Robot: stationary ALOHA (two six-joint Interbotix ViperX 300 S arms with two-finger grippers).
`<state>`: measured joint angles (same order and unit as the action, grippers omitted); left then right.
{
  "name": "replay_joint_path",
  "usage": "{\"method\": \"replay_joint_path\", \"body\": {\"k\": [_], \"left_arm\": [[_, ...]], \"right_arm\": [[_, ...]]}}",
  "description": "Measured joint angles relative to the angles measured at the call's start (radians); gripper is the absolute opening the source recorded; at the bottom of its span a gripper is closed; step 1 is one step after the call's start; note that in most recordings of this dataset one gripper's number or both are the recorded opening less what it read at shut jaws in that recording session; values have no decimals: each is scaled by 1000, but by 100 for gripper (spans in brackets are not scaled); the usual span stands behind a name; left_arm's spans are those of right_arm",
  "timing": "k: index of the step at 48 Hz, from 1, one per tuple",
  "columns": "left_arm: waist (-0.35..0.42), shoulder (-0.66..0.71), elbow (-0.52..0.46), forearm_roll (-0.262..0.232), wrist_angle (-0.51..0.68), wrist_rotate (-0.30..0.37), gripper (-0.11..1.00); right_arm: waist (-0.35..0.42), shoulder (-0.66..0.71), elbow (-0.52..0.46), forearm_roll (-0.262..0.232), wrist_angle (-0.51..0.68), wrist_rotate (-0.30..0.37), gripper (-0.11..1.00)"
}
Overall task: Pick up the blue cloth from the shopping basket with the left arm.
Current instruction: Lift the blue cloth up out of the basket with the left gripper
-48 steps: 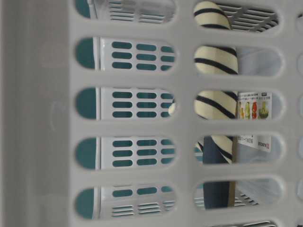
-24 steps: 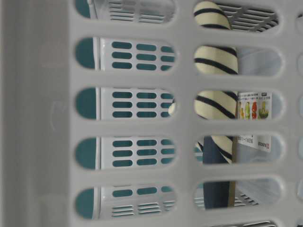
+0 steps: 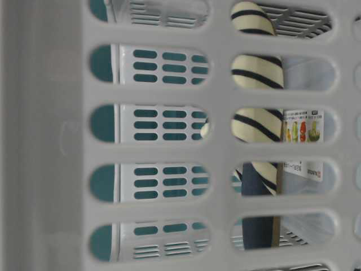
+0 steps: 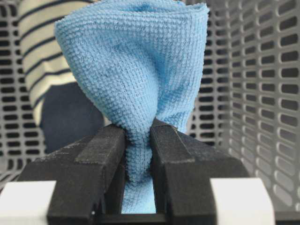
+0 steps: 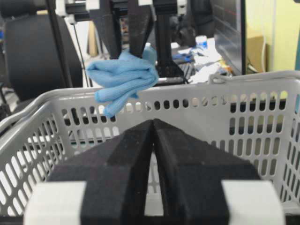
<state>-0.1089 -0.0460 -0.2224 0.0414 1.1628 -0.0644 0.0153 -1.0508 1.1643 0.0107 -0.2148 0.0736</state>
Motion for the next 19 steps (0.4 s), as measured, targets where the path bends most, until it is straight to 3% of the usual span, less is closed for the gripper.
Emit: {"method": "replay_joint_path", "body": {"k": [19], "left_arm": [[15, 0, 5, 0, 0, 0, 12]], "right_arm": [[0, -14, 0, -2, 29, 0, 1]]}}
